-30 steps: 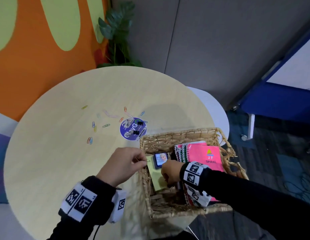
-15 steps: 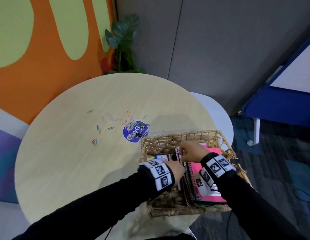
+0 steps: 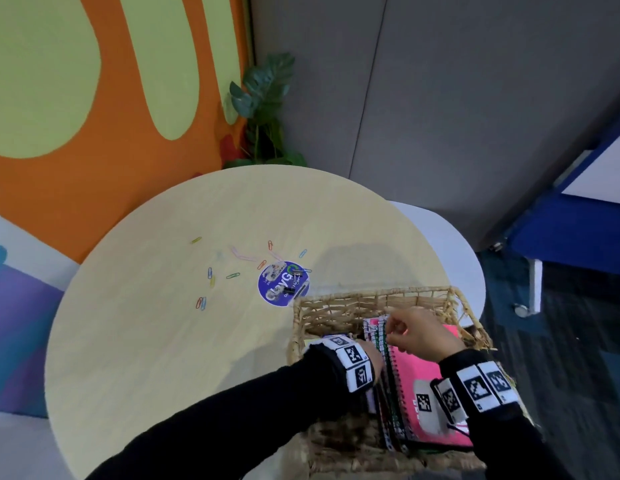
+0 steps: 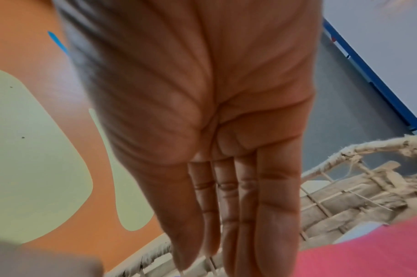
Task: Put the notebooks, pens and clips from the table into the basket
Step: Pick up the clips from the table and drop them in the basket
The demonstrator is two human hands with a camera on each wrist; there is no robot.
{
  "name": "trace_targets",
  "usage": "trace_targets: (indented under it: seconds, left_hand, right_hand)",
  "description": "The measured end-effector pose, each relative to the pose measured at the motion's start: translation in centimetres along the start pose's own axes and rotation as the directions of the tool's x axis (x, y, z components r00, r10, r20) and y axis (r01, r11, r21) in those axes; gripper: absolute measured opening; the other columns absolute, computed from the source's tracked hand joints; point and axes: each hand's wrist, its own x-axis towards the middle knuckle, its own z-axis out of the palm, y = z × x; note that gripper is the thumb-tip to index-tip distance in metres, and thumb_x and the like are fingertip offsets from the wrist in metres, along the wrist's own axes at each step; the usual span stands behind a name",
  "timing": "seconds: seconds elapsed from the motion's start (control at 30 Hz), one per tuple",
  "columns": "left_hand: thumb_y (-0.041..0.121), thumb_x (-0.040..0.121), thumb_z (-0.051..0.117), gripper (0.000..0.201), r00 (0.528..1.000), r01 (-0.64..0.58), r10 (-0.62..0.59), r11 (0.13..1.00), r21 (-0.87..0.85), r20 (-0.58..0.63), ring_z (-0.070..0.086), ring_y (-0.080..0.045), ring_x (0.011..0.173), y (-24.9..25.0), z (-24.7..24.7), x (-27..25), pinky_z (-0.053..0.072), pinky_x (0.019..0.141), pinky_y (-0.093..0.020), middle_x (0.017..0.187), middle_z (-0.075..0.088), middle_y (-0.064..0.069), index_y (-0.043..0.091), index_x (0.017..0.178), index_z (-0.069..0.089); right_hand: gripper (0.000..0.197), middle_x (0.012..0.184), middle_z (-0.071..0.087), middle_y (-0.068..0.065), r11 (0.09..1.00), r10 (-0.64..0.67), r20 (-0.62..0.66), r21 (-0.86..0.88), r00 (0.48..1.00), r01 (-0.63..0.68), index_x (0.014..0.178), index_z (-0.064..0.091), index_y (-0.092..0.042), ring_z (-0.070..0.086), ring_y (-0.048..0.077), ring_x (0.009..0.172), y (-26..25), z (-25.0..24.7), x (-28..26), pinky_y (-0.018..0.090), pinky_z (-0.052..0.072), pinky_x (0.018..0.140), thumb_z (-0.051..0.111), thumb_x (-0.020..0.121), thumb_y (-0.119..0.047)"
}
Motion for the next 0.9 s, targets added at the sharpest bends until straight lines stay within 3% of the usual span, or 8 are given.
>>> trace_targets:
  seconds: [0.03, 0.1, 0.2, 0.33, 0.47, 0.6, 0.8, 0.9]
  left_hand:
    - [0.015, 0.091, 0.054, 0.027, 0.998, -0.03, 0.031, 0.999, 0.013, -0.053, 0.054, -0.025, 0.06, -0.7, -0.7, -0.6, 0.034, 0.045, -0.024, 0.069, 0.056, -0.01, 0.0, 0.068, 0.054]
    - [0.015, 0.088, 0.055, 0.021, 0.964, -0.046, 0.016, 0.993, -0.108, -0.264, 0.06, -0.032, 0.07, -2.8, -2.4, -2.6, 0.042, 0.056, -0.029, 0.074, 0.062, -0.015, 0.0, 0.073, 0.059]
    - [0.016, 0.086, 0.053, 0.019, 0.815, -0.135, -0.165, 0.878, -0.46, -0.555, 0.064, -0.025, 0.087, -8.3, -2.3, -4.6, 0.044, 0.071, -0.026, 0.091, 0.071, -0.01, 0.005, 0.09, 0.068]
    - [0.012, 0.085, 0.052, 0.017, 0.622, -0.102, -0.488, 0.725, -0.682, -0.612, 0.063, -0.022, 0.082, -15.5, -0.4, -4.5, 0.048, 0.077, -0.027, 0.092, 0.072, -0.007, 0.01, 0.09, 0.068]
    - [0.018, 0.087, 0.055, 0.018, 0.636, 0.008, -0.569, 0.681, -0.733, -0.522, 0.063, -0.028, 0.096, -19.4, 1.3, -2.3, 0.046, 0.082, -0.028, 0.102, 0.067, -0.01, 0.009, 0.101, 0.064]
    - [0.021, 0.088, 0.053, 0.024, 0.645, 0.096, -0.636, 0.617, -0.781, -0.423, 0.058, -0.029, 0.105, -20.1, 2.1, 1.1, 0.045, 0.088, -0.033, 0.112, 0.062, -0.012, 0.009, 0.108, 0.059]
    - [0.029, 0.078, 0.064, 0.039, 0.668, 0.129, -0.684, 0.496, -0.859, -0.295, 0.057, -0.026, 0.107, -20.0, 1.9, 5.3, 0.046, 0.088, -0.032, 0.118, 0.058, -0.009, 0.011, 0.11, 0.053]
    - [0.034, 0.074, 0.064, 0.051, 0.646, 0.114, -0.696, 0.494, -0.862, -0.314, 0.059, -0.024, 0.111, -20.0, 1.4, 6.3, 0.049, 0.09, -0.032, 0.124, 0.06, -0.006, 0.014, 0.12, 0.053]
  right_hand:
    - [0.004, 0.085, 0.068, 0.002, 1.0, -0.021, -0.017, -0.007, 1.0, 0.021, 0.087, 0.065, -0.012, 0.062, 0.016, 0.076, -0.3, -0.3, 0.2, 0.03, 0.054, 0.07, 0.063, 0.086, -0.015]
    - [0.005, 0.078, 0.067, -0.002, 0.998, -0.06, -0.056, 0.0, 0.997, 0.06, 0.082, 0.065, -0.015, 0.062, 0.015, 0.074, -1.2, -1.2, 0.9, 0.024, 0.047, 0.064, 0.064, 0.085, -0.018]
    - [0.005, 0.077, 0.066, -0.006, 0.992, -0.117, -0.105, 0.029, 0.988, 0.12, 0.085, 0.068, -0.017, 0.061, 0.013, 0.074, -3.5, -2.8, 3.0, 0.024, 0.047, 0.067, 0.065, 0.085, -0.021]
    - [0.01, 0.081, 0.062, -0.003, 0.967, -0.253, -0.105, -0.025, 0.962, 0.252, 0.091, 0.068, -0.011, 0.056, 0.015, 0.074, -7.9, -4.6, 8.2, 0.021, 0.043, 0.067, 0.062, 0.085, -0.016]
    - [0.017, 0.102, 0.068, 0.009, 0.916, -0.318, 0.088, -0.228, 0.944, 0.33, 0.101, 0.065, -0.008, 0.06, 0.024, 0.092, -12.0, -4.0, 15.8, 0.027, 0.043, 0.079, 0.057, 0.087, -0.013]
    - [0.03, 0.125, 0.058, 0.016, 0.734, -0.276, 0.421, -0.488, 0.864, 0.472, 0.12, 0.054, -0.005, 0.053, 0.031, 0.115, -14.6, -1.8, 20.9, 0.037, 0.043, 0.092, 0.054, 0.091, -0.01]
    - [0.044, 0.119, 0.051, 0.023, 0.535, -0.219, 0.605, -0.582, 0.766, 0.613, 0.12, 0.046, -0.006, 0.056, 0.038, 0.105, -14.6, 1.1, 25.5, 0.038, 0.042, 0.073, 0.068, 0.081, -0.003]
    - [0.044, 0.117, 0.054, 0.022, 0.488, -0.279, 0.604, -0.581, 0.747, 0.652, 0.12, 0.048, -0.006, 0.058, 0.038, 0.103, -14.1, 2.5, 26.3, 0.039, 0.045, 0.075, 0.069, 0.082, -0.011]
